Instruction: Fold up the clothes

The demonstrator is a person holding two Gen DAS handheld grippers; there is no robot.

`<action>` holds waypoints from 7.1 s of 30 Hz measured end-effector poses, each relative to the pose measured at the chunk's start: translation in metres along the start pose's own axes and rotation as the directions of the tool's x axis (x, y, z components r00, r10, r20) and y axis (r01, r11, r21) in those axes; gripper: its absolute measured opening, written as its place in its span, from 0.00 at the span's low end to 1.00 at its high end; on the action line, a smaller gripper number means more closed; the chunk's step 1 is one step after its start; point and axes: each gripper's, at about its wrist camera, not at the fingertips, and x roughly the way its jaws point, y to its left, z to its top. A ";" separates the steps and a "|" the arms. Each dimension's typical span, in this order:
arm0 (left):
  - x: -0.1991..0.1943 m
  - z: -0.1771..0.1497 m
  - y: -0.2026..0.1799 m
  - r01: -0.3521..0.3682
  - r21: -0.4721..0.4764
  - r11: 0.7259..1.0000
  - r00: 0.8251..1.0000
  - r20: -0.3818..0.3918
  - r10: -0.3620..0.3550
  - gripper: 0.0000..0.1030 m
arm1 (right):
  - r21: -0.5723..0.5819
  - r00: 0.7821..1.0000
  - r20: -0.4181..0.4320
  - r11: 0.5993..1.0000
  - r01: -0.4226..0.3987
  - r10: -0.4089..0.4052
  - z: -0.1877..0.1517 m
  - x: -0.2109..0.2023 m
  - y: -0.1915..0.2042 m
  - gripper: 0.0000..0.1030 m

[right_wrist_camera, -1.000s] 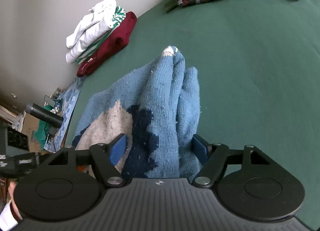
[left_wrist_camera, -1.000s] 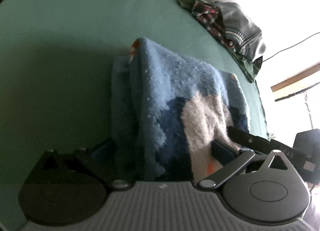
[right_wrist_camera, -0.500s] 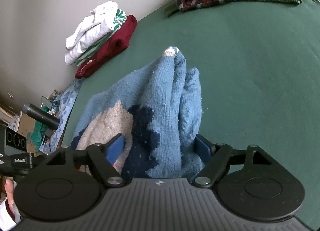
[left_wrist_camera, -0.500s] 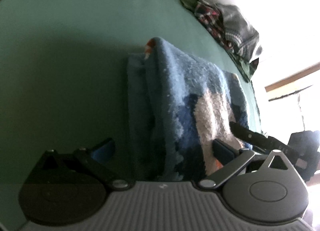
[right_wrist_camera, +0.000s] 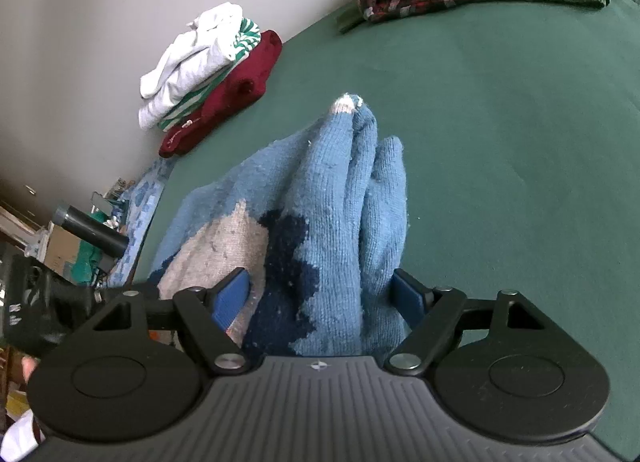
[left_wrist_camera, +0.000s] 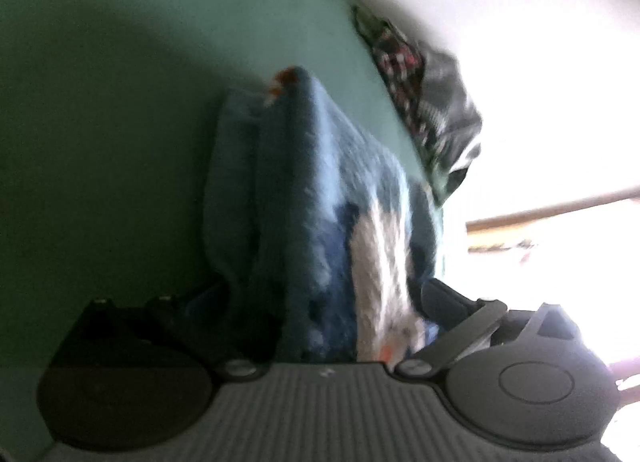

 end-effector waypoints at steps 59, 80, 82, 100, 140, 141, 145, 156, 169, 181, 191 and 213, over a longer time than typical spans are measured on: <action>-0.171 0.281 -0.212 -0.417 0.518 0.747 0.875 0.450 0.177 0.49 | -0.196 0.919 0.272 0.951 -0.238 0.286 0.257 0.096 0.251 0.51; -0.089 0.350 -0.110 -0.449 0.563 0.694 0.861 0.479 0.170 0.61 | -0.057 0.933 0.316 0.985 -0.162 0.171 0.261 0.237 0.179 0.65; -0.088 0.344 -0.113 -0.460 0.565 0.685 0.855 0.490 0.169 0.44 | -0.066 0.940 0.302 0.987 -0.148 0.161 0.259 0.235 0.184 0.55; -0.076 0.367 -0.110 -0.520 0.536 0.665 0.815 0.544 0.199 0.63 | 0.009 0.932 0.343 0.992 -0.128 0.117 0.239 0.244 0.173 0.58; -0.049 0.322 -0.128 -0.799 0.488 0.351 0.572 0.797 0.195 0.80 | -0.356 0.825 0.564 0.911 0.210 0.030 0.199 0.154 0.217 0.67; -0.057 0.307 -0.126 -0.803 0.490 0.339 0.566 0.805 0.177 0.83 | -0.328 0.827 0.561 0.924 0.194 0.025 0.181 0.138 0.212 0.66; -0.077 0.237 -0.107 -0.784 0.513 0.350 0.599 0.773 0.207 0.81 | -0.304 0.857 0.503 0.904 0.302 -0.117 0.086 0.101 0.196 0.65; -0.100 0.065 -0.065 -0.794 0.375 0.479 0.604 0.576 0.550 0.99 | -0.315 0.882 0.248 0.828 0.464 -0.400 -0.044 0.091 0.158 0.81; -0.126 -0.037 -0.129 -0.905 0.200 0.374 0.401 0.692 0.601 1.00 | -0.364 0.868 0.417 0.825 0.432 -0.270 -0.057 0.019 0.195 0.89; -0.111 -0.117 -0.142 -0.946 0.142 0.293 0.310 0.669 0.676 0.99 | -0.379 0.905 0.330 0.840 0.388 -0.269 -0.087 -0.007 0.172 0.90; -0.129 -0.100 -0.149 -0.911 0.228 0.345 0.402 0.680 0.612 0.99 | -0.435 0.867 0.385 0.767 0.472 -0.315 -0.095 0.005 0.213 0.92; -0.183 -0.034 -0.125 -0.817 0.312 0.485 0.547 0.686 0.480 0.99 | -0.281 0.775 0.469 0.760 0.585 -0.424 -0.076 0.040 0.286 0.92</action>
